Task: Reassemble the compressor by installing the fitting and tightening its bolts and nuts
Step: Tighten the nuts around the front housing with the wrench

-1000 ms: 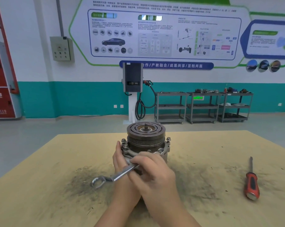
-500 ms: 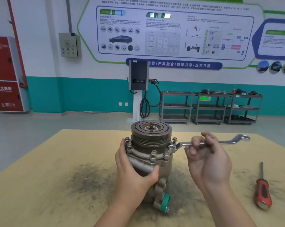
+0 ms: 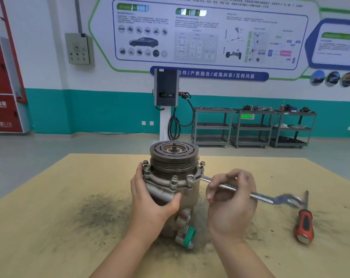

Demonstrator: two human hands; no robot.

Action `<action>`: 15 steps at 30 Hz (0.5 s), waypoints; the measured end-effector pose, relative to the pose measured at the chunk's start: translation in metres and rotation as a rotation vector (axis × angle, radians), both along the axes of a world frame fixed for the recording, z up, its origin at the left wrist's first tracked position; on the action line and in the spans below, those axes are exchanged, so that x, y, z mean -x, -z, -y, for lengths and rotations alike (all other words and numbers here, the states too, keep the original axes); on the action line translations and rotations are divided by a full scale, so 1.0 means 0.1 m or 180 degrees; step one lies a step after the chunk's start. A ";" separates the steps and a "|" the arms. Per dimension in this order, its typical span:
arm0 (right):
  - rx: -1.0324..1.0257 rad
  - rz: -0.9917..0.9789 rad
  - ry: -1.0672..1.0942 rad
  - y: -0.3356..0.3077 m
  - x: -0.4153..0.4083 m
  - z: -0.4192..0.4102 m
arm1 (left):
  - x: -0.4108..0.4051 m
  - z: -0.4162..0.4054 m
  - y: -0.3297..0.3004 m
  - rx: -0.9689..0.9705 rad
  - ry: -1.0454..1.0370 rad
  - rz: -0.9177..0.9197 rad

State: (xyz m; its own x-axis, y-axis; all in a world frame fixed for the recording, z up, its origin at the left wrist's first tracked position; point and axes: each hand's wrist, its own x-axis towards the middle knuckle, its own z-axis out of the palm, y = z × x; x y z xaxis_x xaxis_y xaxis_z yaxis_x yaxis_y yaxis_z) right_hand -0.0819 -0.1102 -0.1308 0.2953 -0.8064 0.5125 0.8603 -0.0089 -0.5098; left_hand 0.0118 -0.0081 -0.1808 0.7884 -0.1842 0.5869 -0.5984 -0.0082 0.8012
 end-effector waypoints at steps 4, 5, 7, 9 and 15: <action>0.1586 -0.0434 0.1038 0.14 0.01 -0.24 | 0.01 0.01 -0.01 0.0117 0.0009 -0.0043; 0.1921 -0.0476 0.1142 0.16 -0.01 -0.27 | 0.00 0.01 -0.01 0.0121 0.0017 -0.0091; 0.2607 -0.0430 0.1108 0.17 -0.03 -0.29 | -0.04 0.02 0.01 0.0048 -0.0036 -0.0122; 0.3062 -0.0423 0.1115 0.15 -0.04 -0.25 | -0.10 0.06 0.04 -0.0048 -0.0204 0.0007; 0.2615 -0.0443 0.0768 -0.03 0.06 -0.05 | -0.02 0.02 0.01 0.0044 -0.0010 -0.0022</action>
